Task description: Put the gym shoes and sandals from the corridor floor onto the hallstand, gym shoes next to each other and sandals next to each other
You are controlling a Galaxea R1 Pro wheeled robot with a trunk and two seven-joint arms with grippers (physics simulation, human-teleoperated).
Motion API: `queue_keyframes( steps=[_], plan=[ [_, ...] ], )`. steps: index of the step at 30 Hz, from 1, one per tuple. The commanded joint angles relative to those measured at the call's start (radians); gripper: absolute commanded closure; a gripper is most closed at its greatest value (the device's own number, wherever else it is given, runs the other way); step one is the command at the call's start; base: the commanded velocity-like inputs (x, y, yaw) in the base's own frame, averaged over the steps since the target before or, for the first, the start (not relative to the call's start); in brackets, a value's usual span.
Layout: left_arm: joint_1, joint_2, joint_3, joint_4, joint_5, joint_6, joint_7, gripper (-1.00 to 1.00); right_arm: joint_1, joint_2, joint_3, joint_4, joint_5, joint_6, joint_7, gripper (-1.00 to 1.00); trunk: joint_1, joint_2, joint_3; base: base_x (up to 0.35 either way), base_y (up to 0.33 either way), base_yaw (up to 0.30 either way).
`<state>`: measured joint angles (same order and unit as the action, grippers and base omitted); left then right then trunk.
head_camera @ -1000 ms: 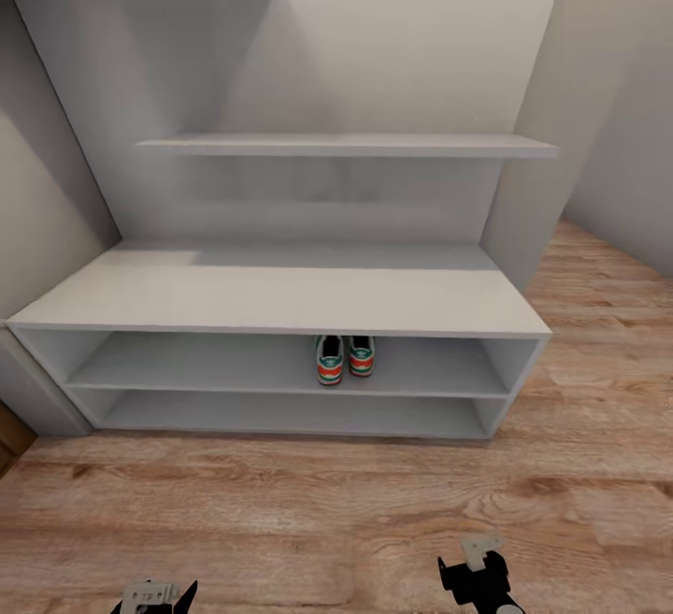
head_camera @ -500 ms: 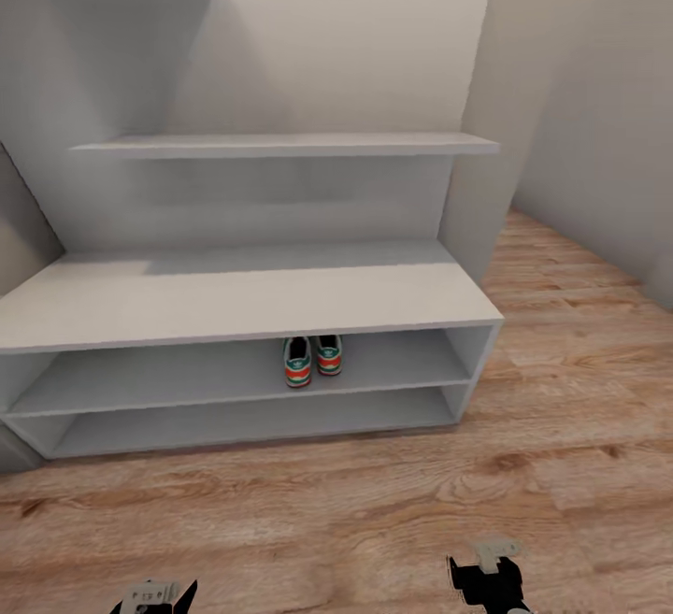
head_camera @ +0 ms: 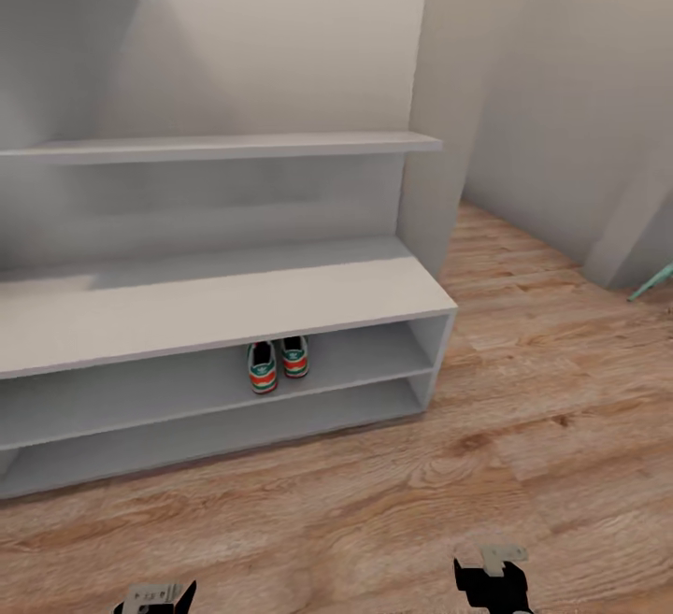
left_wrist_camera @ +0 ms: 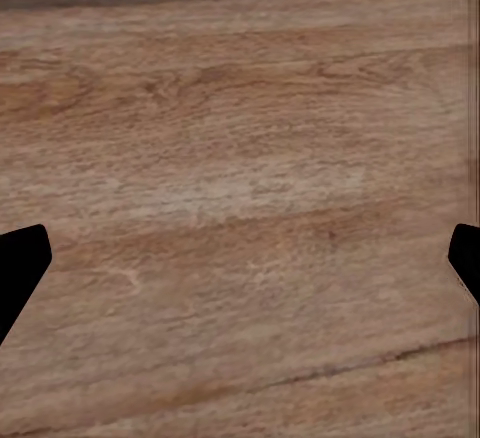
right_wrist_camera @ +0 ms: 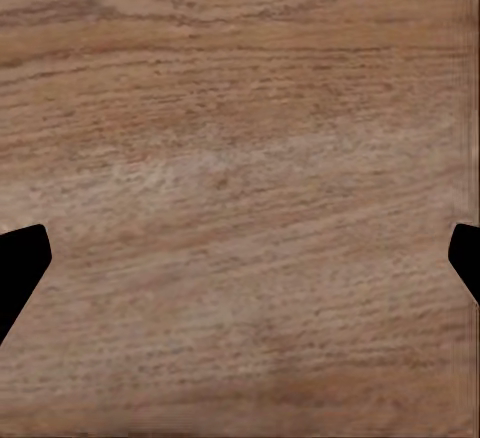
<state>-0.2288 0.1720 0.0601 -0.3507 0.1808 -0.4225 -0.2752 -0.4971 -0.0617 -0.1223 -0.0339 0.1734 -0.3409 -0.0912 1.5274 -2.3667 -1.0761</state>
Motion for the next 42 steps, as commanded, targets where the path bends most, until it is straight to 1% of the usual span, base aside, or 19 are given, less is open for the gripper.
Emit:
queue_keyframes(
  steps=[1,9,42],
  plan=[
    [0.000,-0.002,0.005,0.000,0.007,0.000,-0.007,-1.00,0.001,0.001,-0.008,0.002,0.011,-0.003,-0.003,-1.00,0.000,0.000,-0.001,0.000,0.000,-0.267],
    [0.000,-0.008,0.003,0.001,0.006,-0.002,0.005,-1.00,0.007,0.002,-0.009,0.002,0.009,-0.003,-0.002,-1.00,0.000,0.000,-0.001,0.000,0.000,-0.267],
    [0.000,-0.008,0.006,0.001,0.012,-0.005,0.007,-1.00,0.008,0.002,-0.010,0.002,0.008,-0.004,-0.002,-1.00,0.000,0.000,-0.001,0.000,0.000,-0.267]
  ],
)
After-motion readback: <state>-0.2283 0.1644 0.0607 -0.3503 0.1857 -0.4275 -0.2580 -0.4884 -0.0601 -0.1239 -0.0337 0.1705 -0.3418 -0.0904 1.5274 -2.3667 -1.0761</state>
